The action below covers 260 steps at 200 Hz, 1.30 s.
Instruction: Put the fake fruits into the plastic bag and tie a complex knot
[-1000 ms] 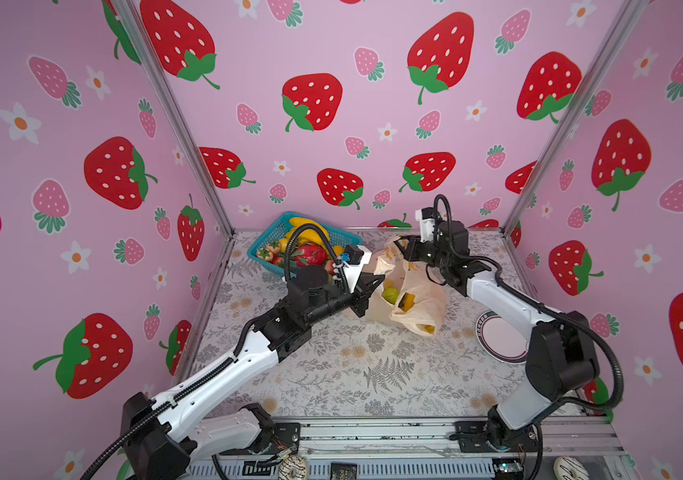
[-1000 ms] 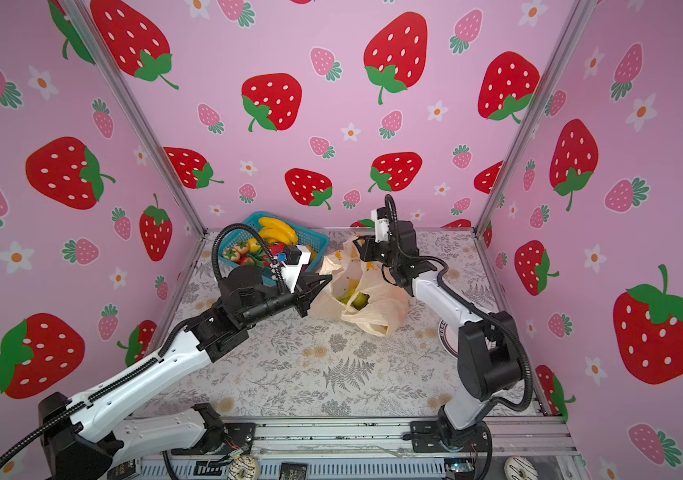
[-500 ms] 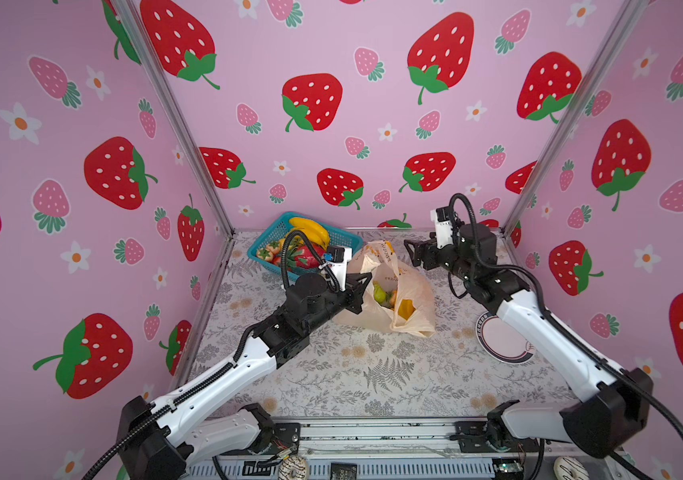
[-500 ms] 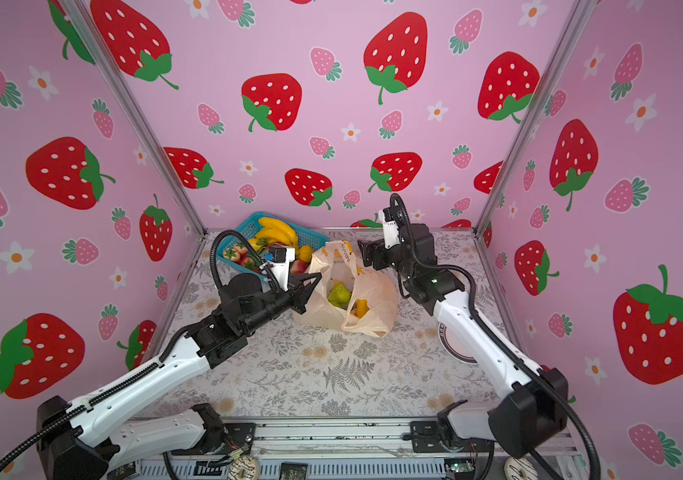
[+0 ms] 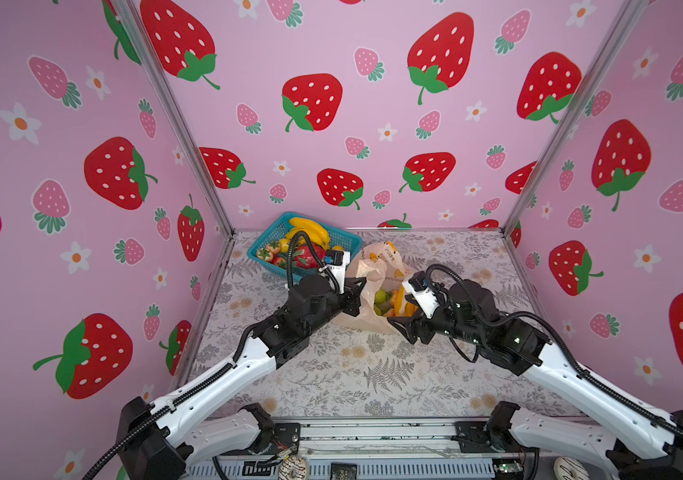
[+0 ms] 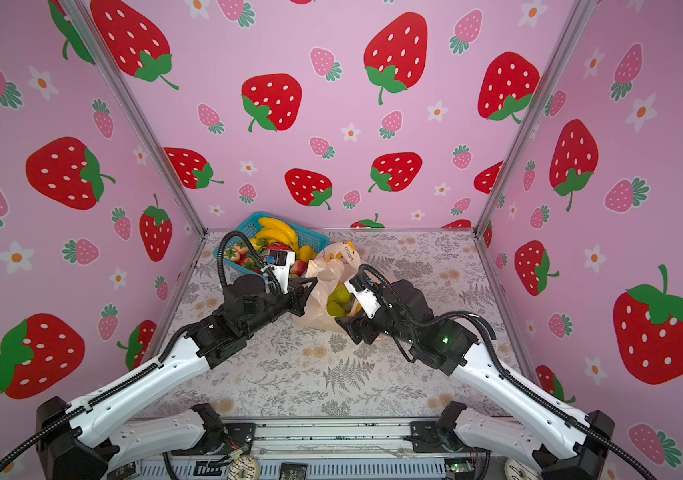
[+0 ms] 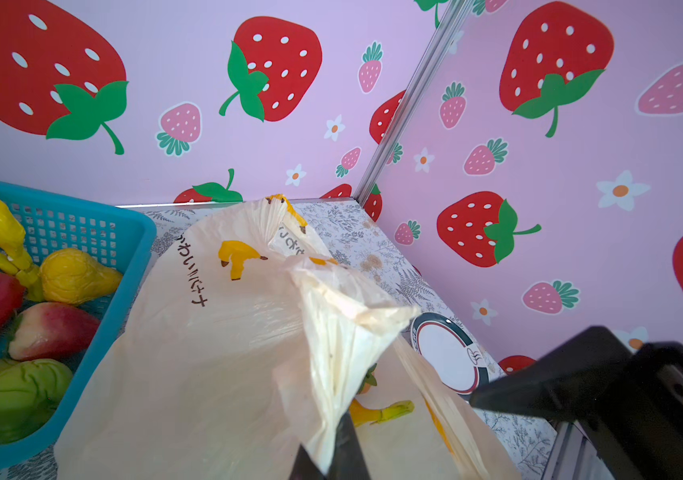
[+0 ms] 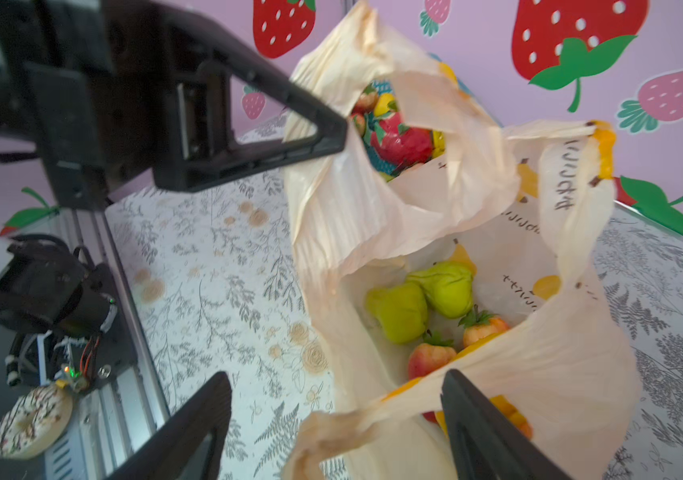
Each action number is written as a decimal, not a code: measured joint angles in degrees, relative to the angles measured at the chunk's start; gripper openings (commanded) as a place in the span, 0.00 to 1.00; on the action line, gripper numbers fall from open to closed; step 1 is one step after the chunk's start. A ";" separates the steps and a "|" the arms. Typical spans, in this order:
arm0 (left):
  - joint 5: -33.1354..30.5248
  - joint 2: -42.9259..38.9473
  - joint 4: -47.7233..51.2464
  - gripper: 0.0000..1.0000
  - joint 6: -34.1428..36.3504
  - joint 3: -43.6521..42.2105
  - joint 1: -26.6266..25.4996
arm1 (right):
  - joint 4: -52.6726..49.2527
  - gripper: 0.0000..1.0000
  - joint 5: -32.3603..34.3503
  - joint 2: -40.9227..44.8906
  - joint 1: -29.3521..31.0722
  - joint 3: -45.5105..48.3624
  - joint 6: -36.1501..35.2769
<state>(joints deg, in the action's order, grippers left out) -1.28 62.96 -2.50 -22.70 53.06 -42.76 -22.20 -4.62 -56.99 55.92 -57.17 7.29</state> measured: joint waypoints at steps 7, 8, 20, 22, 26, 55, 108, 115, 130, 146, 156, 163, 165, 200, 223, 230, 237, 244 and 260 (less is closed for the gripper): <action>-0.17 -0.11 0.15 0.00 0.09 0.00 0.00 | -0.90 0.79 0.87 -0.20 1.16 0.00 -0.50; -0.20 -0.11 0.15 0.00 0.11 0.00 0.00 | -1.11 0.79 1.16 -0.24 1.38 -0.02 -0.61; -0.35 -0.37 0.31 0.00 0.17 0.00 0.00 | -2.75 0.79 3.56 -0.72 3.41 -0.02 -1.33; -0.42 -0.42 0.31 0.00 0.20 0.00 0.00 | -2.86 0.79 3.82 -0.79 3.56 -0.02 -1.40; -0.57 -0.50 0.31 0.00 0.20 0.00 0.00 | -3.32 0.79 4.79 -0.96 4.11 -0.02 -1.55; -1.33 -0.81 0.37 0.00 0.37 0.00 0.00 | -6.01 0.78 11.93 -1.33 6.67 0.00 -2.23; -2.32 -0.83 0.44 0.00 0.83 0.00 0.00 | -6.64 0.44 22.10 -2.19 8.85 0.48 -2.95; -2.45 -0.85 0.44 0.00 0.90 0.00 0.02 | -6.19 0.36 22.60 -2.36 8.83 0.79 -3.23; -2.82 -1.07 0.50 0.00 1.11 -0.02 0.02 | -4.57 0.18 22.97 -2.36 8.85 1.68 -4.17; -2.84 -1.51 0.63 0.00 1.29 -0.04 0.22 | -1.97 0.00 22.58 -1.31 8.85 2.73 -3.98; -2.78 -1.79 0.66 0.00 1.27 -0.04 0.50 | 0.02 0.00 22.38 0.07 8.85 3.23 -4.22; -2.69 -1.95 0.72 0.00 1.25 -0.04 0.83 | 1.81 0.00 22.45 1.64 8.81 3.37 -4.15; -2.60 -2.03 0.72 0.00 1.22 -0.04 1.01 | 2.32 0.00 22.34 2.14 8.74 3.39 -4.11; -0.70 -3.32 1.66 0.00 -0.04 0.26 4.85 | 12.37 0.00 23.06 10.60 5.16 2.01 -4.13; 0.22 -3.52 2.73 0.00 -0.83 2.21 6.93 | 16.44 0.00 25.05 11.61 0.85 -1.99 -4.13; 0.44 -3.52 2.91 0.00 -1.03 2.93 7.45 | 17.42 0.00 25.49 11.58 -0.39 -2.91 -4.13; 0.50 -3.52 3.02 0.00 -1.16 3.50 7.91 | 18.16 0.00 25.88 11.56 -1.46 -3.43 -4.09; 0.79 -3.50 3.21 0.00 -1.25 4.04 8.41 | 18.82 0.00 26.14 11.32 -2.75 -3.80 -3.98; 1.25 -3.43 3.69 0.00 -1.62 4.63 9.66 | 19.67 0.00 26.21 10.64 -5.38 -4.02 -3.54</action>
<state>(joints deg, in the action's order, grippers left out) -0.03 59.53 1.19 -24.32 57.69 -33.10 -2.52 21.58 -46.35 50.54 -61.19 3.75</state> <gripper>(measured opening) 0.045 0.047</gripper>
